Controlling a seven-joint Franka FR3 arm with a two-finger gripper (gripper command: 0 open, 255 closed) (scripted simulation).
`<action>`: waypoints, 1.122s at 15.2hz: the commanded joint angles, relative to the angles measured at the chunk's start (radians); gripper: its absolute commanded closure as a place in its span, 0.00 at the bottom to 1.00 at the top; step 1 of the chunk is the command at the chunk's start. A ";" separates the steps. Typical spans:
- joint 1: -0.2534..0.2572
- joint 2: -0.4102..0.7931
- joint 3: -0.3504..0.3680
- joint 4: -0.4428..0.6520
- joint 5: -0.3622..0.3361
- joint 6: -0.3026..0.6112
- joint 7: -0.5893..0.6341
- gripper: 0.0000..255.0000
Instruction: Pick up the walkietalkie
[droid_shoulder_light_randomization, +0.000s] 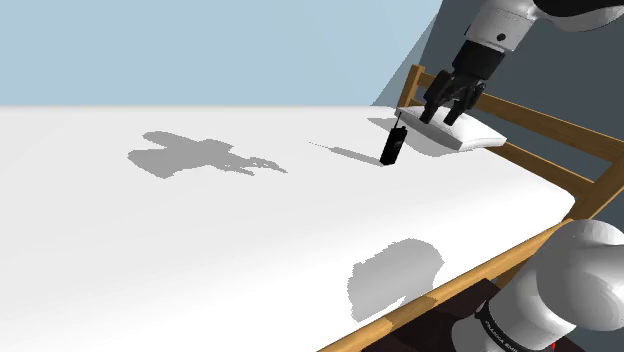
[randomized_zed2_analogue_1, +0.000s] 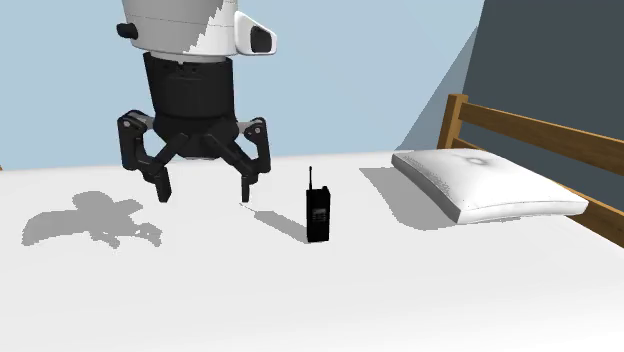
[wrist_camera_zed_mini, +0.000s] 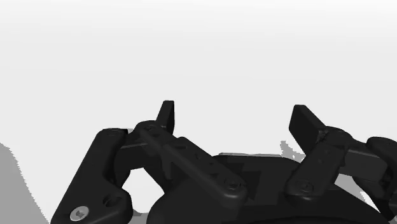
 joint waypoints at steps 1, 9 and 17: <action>0.000 0.000 0.000 0.000 0.000 0.000 0.000 0.00; -0.076 -0.059 -0.066 -0.286 -0.081 0.534 -0.053 0.00; -0.122 0.096 -0.182 -0.431 -0.120 1.150 -0.120 0.00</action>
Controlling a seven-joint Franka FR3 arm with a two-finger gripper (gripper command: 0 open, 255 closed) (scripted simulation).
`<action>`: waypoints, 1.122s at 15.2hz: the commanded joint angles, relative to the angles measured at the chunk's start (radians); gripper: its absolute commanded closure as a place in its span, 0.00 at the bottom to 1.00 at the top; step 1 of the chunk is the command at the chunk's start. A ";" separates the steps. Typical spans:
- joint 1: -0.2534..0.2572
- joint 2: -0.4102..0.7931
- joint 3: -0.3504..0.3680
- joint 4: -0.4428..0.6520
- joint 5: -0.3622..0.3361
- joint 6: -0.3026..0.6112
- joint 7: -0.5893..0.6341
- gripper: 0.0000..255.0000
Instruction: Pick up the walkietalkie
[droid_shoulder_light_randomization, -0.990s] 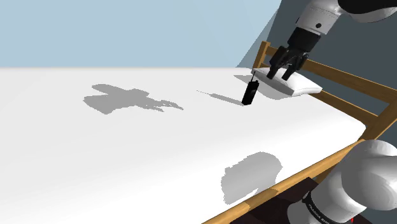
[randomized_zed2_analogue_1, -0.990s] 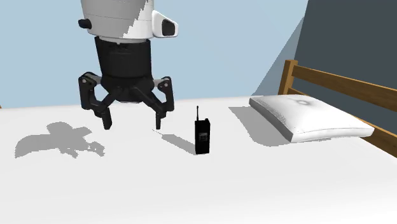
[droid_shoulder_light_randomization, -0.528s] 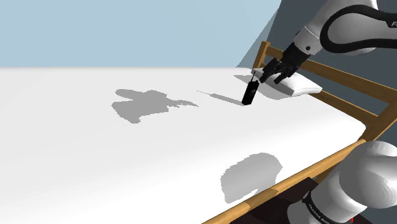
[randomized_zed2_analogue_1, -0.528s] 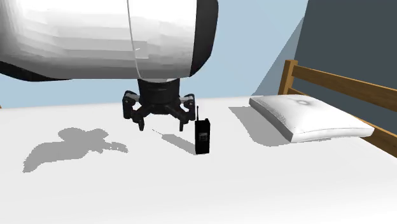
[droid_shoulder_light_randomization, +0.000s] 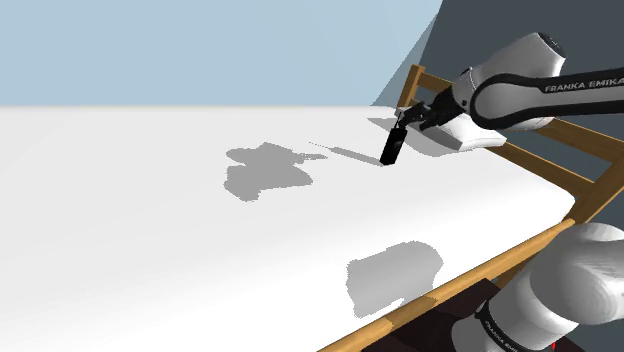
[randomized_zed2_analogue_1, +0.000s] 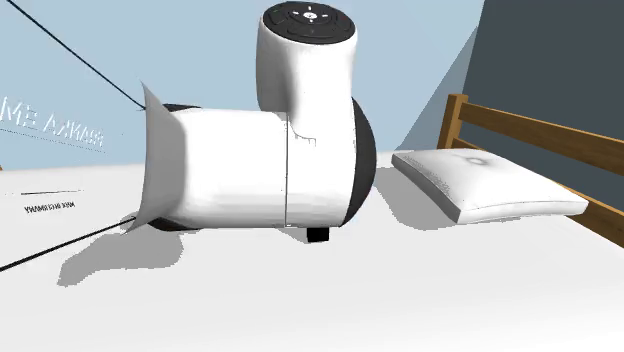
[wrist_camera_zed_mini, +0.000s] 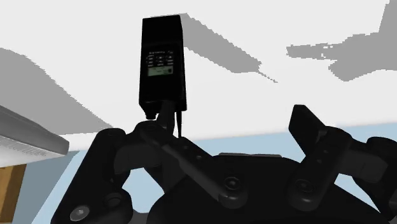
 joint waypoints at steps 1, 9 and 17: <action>0.003 0.067 -0.043 -0.021 0.000 0.179 -0.027 0.00; 0.271 0.310 -0.389 0.004 0.028 0.667 -0.128 0.00; 0.391 0.367 -0.527 -0.021 -0.012 0.763 -0.111 0.00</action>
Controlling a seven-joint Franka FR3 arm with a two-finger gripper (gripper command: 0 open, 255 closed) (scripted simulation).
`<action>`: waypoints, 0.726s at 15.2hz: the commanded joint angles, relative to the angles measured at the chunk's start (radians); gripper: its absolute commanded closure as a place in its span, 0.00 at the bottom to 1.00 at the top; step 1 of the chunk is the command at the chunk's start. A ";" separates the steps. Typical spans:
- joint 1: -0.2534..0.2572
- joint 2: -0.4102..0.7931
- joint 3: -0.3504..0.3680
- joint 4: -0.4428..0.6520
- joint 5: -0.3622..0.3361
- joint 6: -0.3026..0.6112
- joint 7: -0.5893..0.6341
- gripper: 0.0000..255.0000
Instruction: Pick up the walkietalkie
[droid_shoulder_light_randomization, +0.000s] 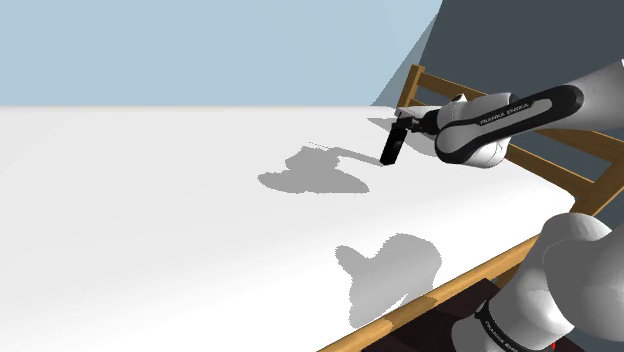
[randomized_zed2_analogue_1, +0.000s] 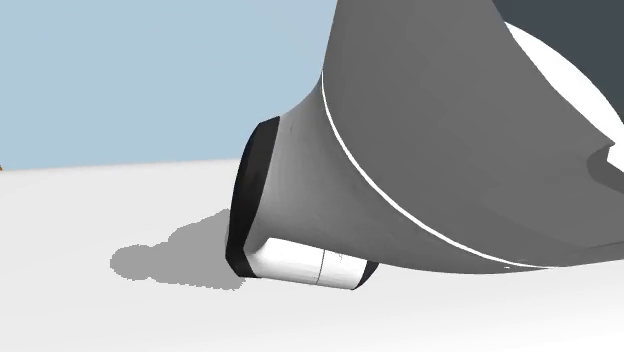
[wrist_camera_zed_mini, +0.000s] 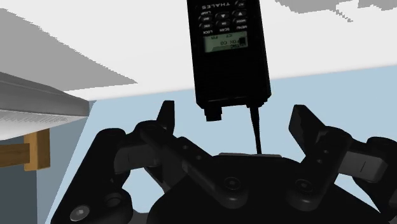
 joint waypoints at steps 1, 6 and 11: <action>0.004 0.002 -0.005 -0.001 -0.002 0.004 0.001 1.00; 0.004 0.002 -0.004 -0.001 -0.001 0.004 0.001 1.00; -0.019 -0.009 0.022 0.003 0.009 -0.014 -0.005 1.00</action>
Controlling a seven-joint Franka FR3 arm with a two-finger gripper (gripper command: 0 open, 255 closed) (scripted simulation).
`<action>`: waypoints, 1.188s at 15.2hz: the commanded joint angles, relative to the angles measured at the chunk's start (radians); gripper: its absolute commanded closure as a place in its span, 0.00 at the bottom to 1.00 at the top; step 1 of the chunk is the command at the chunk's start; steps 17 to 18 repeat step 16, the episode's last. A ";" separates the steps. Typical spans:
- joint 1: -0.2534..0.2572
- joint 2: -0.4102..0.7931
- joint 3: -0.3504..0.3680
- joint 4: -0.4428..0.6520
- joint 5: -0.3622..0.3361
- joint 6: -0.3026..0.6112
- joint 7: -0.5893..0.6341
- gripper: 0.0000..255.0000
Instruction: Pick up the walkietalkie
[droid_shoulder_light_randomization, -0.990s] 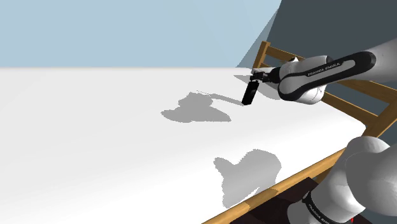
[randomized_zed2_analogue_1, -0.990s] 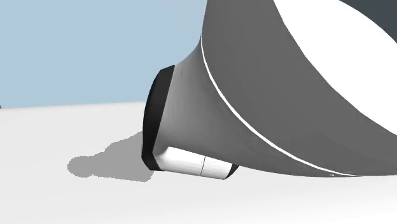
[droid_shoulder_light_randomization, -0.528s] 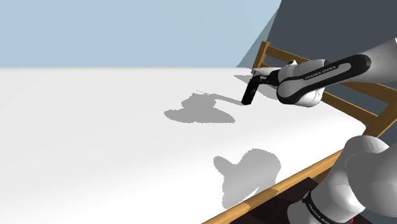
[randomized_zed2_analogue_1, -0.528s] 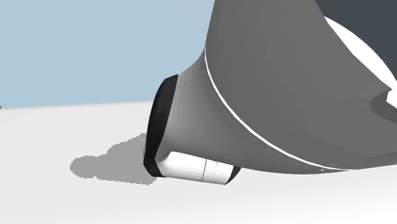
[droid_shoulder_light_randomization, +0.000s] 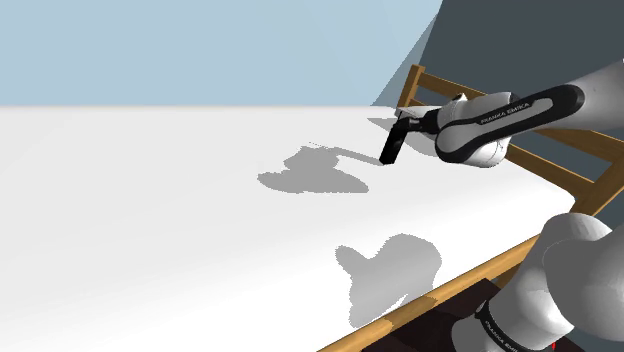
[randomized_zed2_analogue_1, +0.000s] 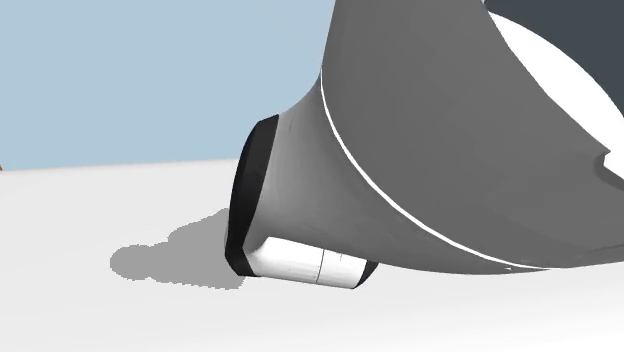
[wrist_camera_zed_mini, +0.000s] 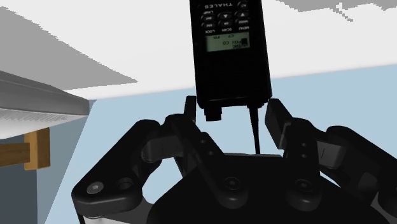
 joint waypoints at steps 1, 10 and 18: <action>-0.033 -0.017 0.038 0.007 0.014 -0.028 -0.008 1.00; -0.194 -0.099 0.219 0.055 0.051 -0.180 -0.012 1.00; -0.243 -0.131 0.273 0.085 0.050 -0.248 0.000 1.00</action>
